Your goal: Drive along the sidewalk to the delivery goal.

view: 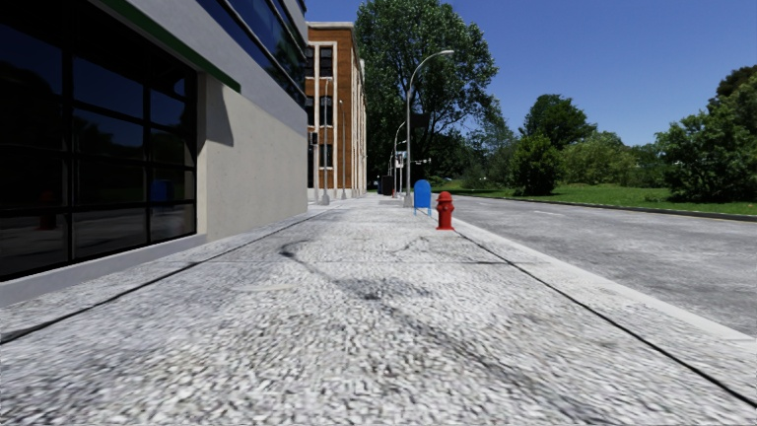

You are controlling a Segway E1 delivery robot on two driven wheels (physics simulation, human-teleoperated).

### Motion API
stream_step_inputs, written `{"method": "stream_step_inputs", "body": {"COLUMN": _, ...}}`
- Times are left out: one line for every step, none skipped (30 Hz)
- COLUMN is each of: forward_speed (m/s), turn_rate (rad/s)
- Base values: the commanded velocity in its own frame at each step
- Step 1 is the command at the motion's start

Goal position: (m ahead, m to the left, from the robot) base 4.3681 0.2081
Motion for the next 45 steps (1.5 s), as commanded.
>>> {"method": "stream_step_inputs", "body": {"forward_speed": 2.0, "turn_rate": 0.0}}
{"method": "stream_step_inputs", "body": {"forward_speed": 2.0, "turn_rate": -0.33}}
{"method": "stream_step_inputs", "body": {"forward_speed": 2.0, "turn_rate": -0.52}}
{"method": "stream_step_inputs", "body": {"forward_speed": 2.0, "turn_rate": -0.67}}
{"method": "stream_step_inputs", "body": {"forward_speed": 2.0, "turn_rate": -0.91}}
{"method": "stream_step_inputs", "body": {"forward_speed": 2.0, "turn_rate": -0.91}}
{"method": "stream_step_inputs", "body": {"forward_speed": 2.0, "turn_rate": -1.04}}
{"method": "stream_step_inputs", "body": {"forward_speed": 2.0, "turn_rate": -1.07}}
{"method": "stream_step_inputs", "body": {"forward_speed": 2.0, "turn_rate": -1.07}}
{"method": "stream_step_inputs", "body": {"forward_speed": 2.0, "turn_rate": -0.3}}
{"method": "stream_step_inputs", "body": {"forward_speed": 2.0, "turn_rate": -0.01}}
{"method": "stream_step_inputs", "body": {"forward_speed": 2.0, "turn_rate": -0.01}}
{"method": "stream_step_inputs", "body": {"forward_speed": 2.0, "turn_rate": -0.01}}
{"method": "stream_step_inputs", "body": {"forward_speed": 2.0, "turn_rate": 0.0}}
{"method": "stream_step_inputs", "body": {"forward_speed": 2.0, "turn_rate": 0.0}}
{"method": "stream_step_inputs", "body": {"forward_speed": 2.0, "turn_rate": 0.0}}
{"method": "stream_step_inputs", "body": {"forward_speed": 2.0, "turn_rate": 0.0}}
{"method": "stream_step_inputs", "body": {"forward_speed": 2.0, "turn_rate": 0.0}}
{"method": "stream_step_inputs", "body": {"forward_speed": 2.0, "turn_rate": 0.0}}
{"method": "stream_step_inputs", "body": {"forward_speed": 2.0, "turn_rate": 0.0}}
{"method": "stream_step_inputs", "body": {"forward_speed": 2.0, "turn_rate": 0.0}}
{"method": "stream_step_inputs", "body": {"forward_speed": 2.0, "turn_rate": 0.0}}
{"method": "stream_step_inputs", "body": {"forward_speed": 2.0, "turn_rate": 0.0}}
{"method": "stream_step_inputs", "body": {"forward_speed": 2.0, "turn_rate": 0.0}}
{"method": "stream_step_inputs", "body": {"forward_speed": 2.0, "turn_rate": 0.0}}
{"method": "stream_step_inputs", "body": {"forward_speed": 2.0, "turn_rate": 0.0}}
{"method": "stream_step_inputs", "body": {"forward_speed": 2.0, "turn_rate": 0.0}}
{"method": "stream_step_inputs", "body": {"forward_speed": 2.0, "turn_rate": 0.0}}
{"method": "stream_step_inputs", "body": {"forward_speed": 2.0, "turn_rate": 0.0}}
{"method": "stream_step_inputs", "body": {"forward_speed": 2.0, "turn_rate": 0.0}}
{"method": "stream_step_inputs", "body": {"forward_speed": 2.0, "turn_rate": 0.0}}
{"method": "stream_step_inputs", "body": {"forward_speed": 2.0, "turn_rate": 0.0}}
{"method": "stream_step_inputs", "body": {"forward_speed": 2.0, "turn_rate": 0.0}}
{"method": "stream_step_inputs", "body": {"forward_speed": 2.0, "turn_rate": 0.0}}
{"method": "stream_step_inputs", "body": {"forward_speed": 2.0, "turn_rate": 0.0}}
{"method": "stream_step_inputs", "body": {"forward_speed": 2.0, "turn_rate": 0.0}}
{"method": "stream_step_inputs", "body": {"forward_speed": 2.0, "turn_rate": 0.0}}
{"method": "stream_step_inputs", "body": {"forward_speed": 2.0, "turn_rate": 0.0}}
{"method": "stream_step_inputs", "body": {"forward_speed": 2.0, "turn_rate": 0.0}}
{"method": "stream_step_inputs", "body": {"forward_speed": 2.0, "turn_rate": 0.0}}
{"method": "stream_step_inputs", "body": {"forward_speed": 1.91, "turn_rate": 0.0}}
{"method": "stream_step_inputs", "body": {"forward_speed": 1.81, "turn_rate": 0.0}}
{"method": "stream_step_inputs", "body": {"forward_speed": 1.77, "turn_rate": 0.0}}
{"method": "stream_step_inputs", "body": {"forward_speed": 1.77, "turn_rate": 0.0}}
{"method": "stream_step_inputs", "body": {"forward_speed": 1.77, "turn_rate": 0.0}}
